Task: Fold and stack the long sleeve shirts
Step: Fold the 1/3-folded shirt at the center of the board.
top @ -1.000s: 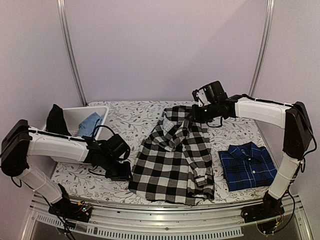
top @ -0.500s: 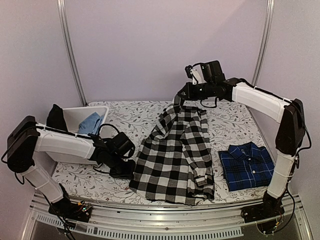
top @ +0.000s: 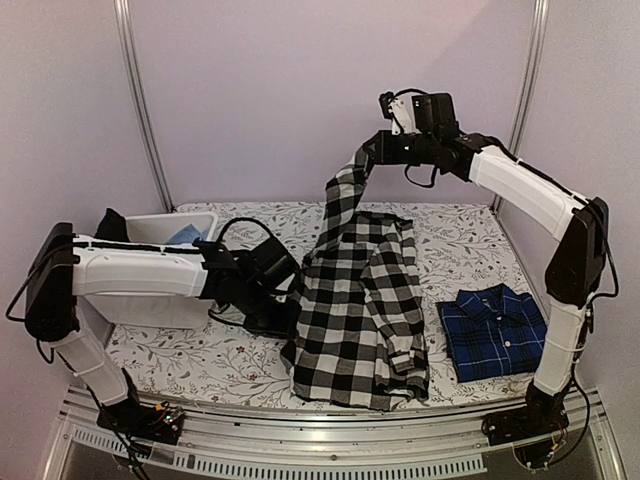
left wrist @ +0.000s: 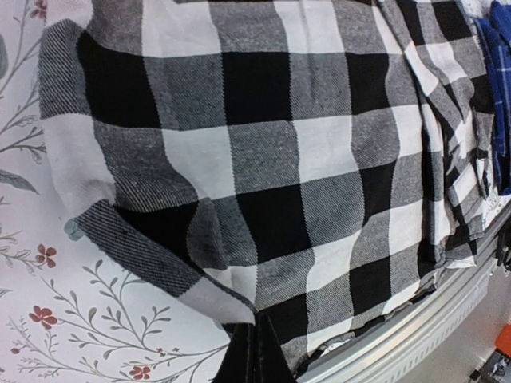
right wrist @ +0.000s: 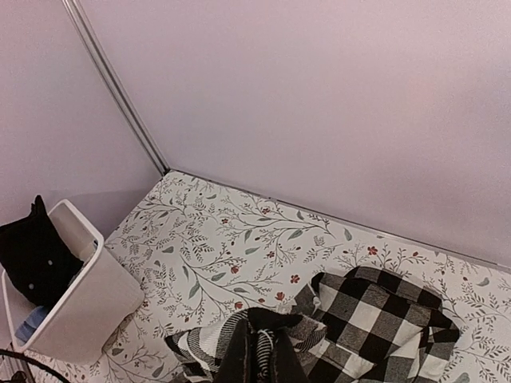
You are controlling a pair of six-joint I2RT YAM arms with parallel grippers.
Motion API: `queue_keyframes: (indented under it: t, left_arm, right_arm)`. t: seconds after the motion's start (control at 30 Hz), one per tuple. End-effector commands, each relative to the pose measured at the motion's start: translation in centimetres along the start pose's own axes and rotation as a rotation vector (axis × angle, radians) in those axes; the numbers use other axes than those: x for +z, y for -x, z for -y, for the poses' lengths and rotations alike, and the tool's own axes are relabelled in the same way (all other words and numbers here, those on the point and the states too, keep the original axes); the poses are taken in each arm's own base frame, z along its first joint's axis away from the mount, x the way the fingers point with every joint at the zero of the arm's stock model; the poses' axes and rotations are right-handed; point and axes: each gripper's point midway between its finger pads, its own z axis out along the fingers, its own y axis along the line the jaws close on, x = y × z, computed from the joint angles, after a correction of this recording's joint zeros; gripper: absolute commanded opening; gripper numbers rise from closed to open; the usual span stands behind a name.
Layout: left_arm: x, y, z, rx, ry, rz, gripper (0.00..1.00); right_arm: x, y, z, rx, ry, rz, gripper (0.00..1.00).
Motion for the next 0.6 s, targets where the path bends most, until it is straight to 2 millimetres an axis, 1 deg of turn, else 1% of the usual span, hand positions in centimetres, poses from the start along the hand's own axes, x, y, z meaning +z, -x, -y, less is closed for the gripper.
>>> queue_keyframes:
  t: [0.0, 0.03, 0.23, 0.37, 0.47, 0.57]
  left_arm:
    - [0.0, -1.2, 2.1, 0.109, -0.008, -0.059, 0.00]
    - [-0.1, -1.2, 2.8, 0.125, -0.020, -0.063, 0.00]
    - [0.3, -1.7, 7.1, 0.245, -0.083, -0.108, 0.00]
    - [1.1, -1.8, 9.3, 0.301, -0.122, -0.137, 0.00]
    - [1.8, -1.6, 10.8, 0.335, -0.146, -0.152, 0.00]
    - [2.3, -1.6, 11.8, 0.355, -0.164, -0.166, 0.00]
  right_arm:
    - [-3.1, 3.5, 3.3, -0.025, -0.125, 0.093, 0.00]
    - [-3.7, 3.8, 3.7, -0.027, -0.135, 0.102, 0.00]
    - [-5.8, 4.4, 6.5, -0.018, -0.189, 0.117, 0.00]
    - [-7.0, 5.1, 7.3, -0.014, -0.202, 0.138, 0.00]
    - [-7.1, 5.2, 7.8, -0.013, -0.200, 0.137, 0.00]
    - [-7.1, 4.9, 8.2, -0.009, -0.205, 0.130, 0.00]
